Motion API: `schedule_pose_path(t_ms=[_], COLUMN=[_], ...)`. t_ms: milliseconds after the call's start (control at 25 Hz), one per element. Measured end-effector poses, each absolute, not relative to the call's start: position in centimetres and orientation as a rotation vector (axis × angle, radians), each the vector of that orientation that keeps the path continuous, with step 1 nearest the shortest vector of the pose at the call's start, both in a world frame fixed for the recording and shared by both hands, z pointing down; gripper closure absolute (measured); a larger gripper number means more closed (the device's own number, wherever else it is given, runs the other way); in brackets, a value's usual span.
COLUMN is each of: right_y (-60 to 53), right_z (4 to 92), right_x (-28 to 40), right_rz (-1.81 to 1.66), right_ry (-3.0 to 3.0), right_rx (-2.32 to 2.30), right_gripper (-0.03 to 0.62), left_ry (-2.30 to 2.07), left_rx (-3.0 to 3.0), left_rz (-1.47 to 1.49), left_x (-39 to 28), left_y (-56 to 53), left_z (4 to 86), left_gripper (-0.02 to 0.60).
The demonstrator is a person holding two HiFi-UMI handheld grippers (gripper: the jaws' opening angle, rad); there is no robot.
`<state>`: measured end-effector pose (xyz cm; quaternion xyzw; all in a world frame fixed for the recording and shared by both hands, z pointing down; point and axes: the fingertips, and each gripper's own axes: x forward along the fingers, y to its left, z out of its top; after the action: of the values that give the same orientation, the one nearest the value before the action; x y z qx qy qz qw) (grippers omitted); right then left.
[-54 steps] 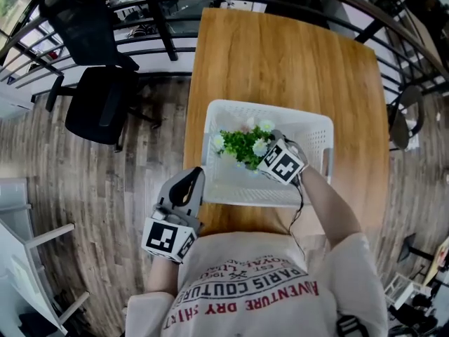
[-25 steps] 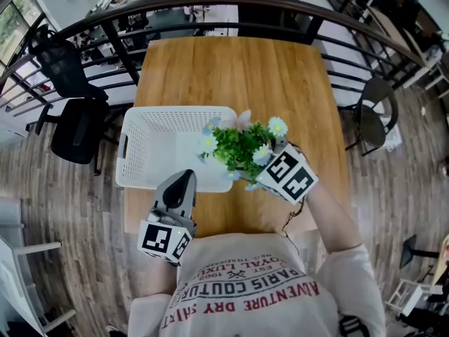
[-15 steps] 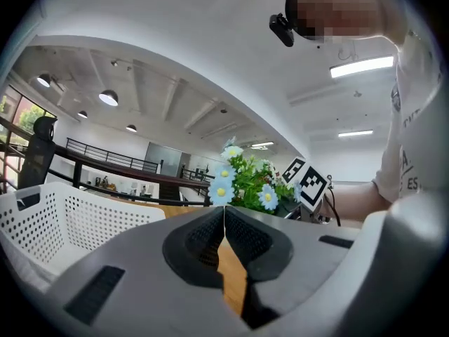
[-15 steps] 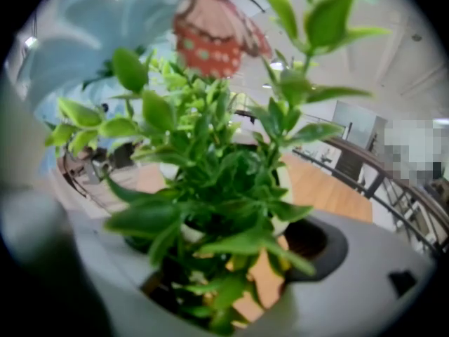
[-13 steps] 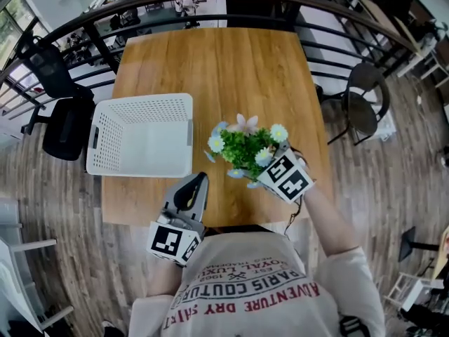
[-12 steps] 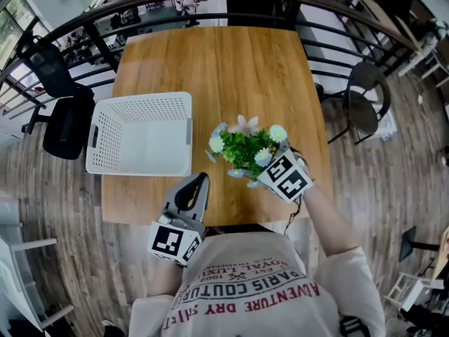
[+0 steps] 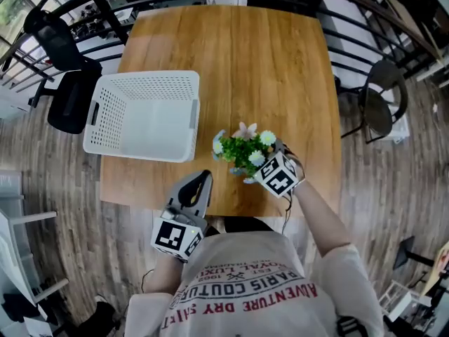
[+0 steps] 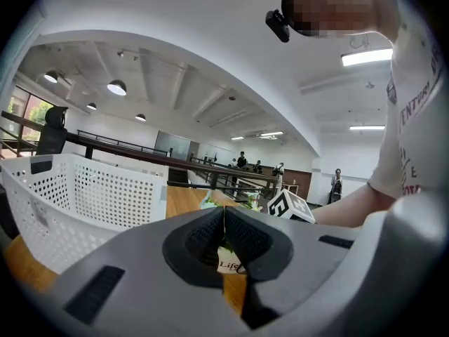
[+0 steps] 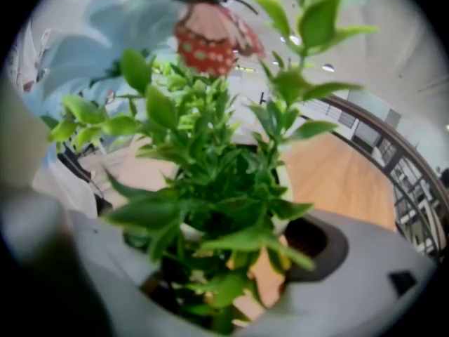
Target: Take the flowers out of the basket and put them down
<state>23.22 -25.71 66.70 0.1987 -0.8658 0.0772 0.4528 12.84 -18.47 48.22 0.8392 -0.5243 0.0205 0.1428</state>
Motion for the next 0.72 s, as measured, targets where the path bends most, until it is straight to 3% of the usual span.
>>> schedule_pose_path(t_ms=[720], right_y=[-25.4], right_z=[72.8], right_x=[21.9], right_rz=[0.172], right_ry=[-2.151], right_rx=[0.426], right_gripper=[0.12], left_ry=[-1.483], left_rx=[2.357], left_rz=[0.19], left_x=[11.9], left_y=[-18.1], left_z=[52.0], left_gripper=[0.554])
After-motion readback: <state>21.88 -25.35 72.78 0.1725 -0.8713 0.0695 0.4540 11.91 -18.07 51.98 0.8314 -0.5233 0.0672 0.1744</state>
